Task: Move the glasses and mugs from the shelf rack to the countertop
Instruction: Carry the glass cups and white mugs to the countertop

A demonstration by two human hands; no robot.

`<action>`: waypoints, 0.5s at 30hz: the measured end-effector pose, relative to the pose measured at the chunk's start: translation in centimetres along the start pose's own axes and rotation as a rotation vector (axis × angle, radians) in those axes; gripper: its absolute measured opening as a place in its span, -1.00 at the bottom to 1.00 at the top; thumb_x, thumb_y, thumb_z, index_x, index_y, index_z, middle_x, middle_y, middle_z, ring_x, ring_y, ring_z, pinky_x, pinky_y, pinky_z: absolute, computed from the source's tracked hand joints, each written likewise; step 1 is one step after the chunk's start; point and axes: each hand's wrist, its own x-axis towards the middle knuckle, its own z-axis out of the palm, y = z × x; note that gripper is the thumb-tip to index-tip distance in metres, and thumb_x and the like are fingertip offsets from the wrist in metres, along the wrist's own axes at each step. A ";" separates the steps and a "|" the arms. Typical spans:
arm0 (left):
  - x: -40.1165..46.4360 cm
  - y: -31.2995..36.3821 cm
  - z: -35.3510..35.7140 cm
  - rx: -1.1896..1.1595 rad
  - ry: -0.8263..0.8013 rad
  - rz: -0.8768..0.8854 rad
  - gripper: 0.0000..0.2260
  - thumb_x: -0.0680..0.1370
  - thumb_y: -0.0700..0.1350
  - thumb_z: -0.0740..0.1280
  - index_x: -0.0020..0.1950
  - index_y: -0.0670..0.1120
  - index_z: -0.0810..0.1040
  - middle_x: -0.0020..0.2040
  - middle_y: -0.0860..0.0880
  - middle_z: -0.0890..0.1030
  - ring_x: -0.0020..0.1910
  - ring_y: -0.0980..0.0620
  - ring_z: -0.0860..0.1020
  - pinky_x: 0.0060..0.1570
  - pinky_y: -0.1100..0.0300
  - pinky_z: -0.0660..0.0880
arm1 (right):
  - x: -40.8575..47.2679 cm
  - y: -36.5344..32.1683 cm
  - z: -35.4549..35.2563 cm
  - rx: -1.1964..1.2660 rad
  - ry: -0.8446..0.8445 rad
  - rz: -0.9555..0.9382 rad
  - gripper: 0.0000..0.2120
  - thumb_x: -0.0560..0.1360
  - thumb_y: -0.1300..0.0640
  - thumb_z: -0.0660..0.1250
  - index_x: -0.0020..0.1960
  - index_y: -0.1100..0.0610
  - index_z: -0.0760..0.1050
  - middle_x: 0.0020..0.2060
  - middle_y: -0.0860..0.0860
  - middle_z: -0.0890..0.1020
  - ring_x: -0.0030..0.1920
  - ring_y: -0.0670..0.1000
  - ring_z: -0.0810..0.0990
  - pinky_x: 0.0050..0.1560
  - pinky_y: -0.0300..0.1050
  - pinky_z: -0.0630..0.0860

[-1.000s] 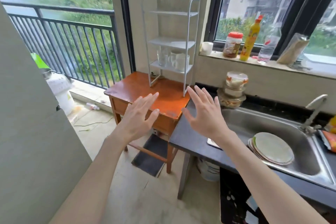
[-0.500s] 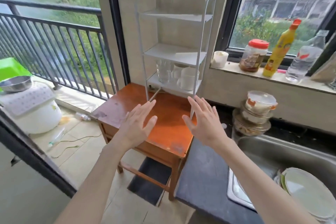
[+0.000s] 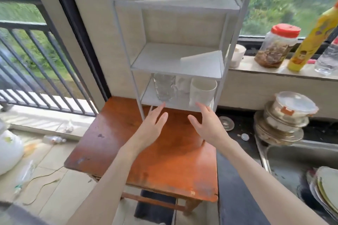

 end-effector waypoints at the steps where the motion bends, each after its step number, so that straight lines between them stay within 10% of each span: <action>1: 1.1 -0.1 -0.4 -0.074 -0.021 -0.022 -0.54 0.58 0.17 0.05 0.47 0.18 0.10 0.50 0.20 0.15 0.45 0.27 0.07 0.44 0.19 0.00 | 0.8 -0.1 0.3 0.031 0.008 0.044 -0.46 0.54 -0.03 0.20 0.45 0.10 0.17 0.39 0.05 0.36 0.40 0.03 0.29 0.32 -0.12 0.24; 15: 10.2 -0.6 0.7 -0.498 -0.111 -0.123 -0.52 0.55 0.21 0.09 0.40 0.02 0.33 0.38 0.04 0.41 0.36 0.11 0.34 0.31 0.12 0.30 | 6.4 0.4 2.0 0.956 0.110 0.526 -0.68 0.60 0.02 0.09 0.24 0.14 0.44 0.19 0.12 0.55 0.15 -0.01 0.53 0.08 -0.05 0.55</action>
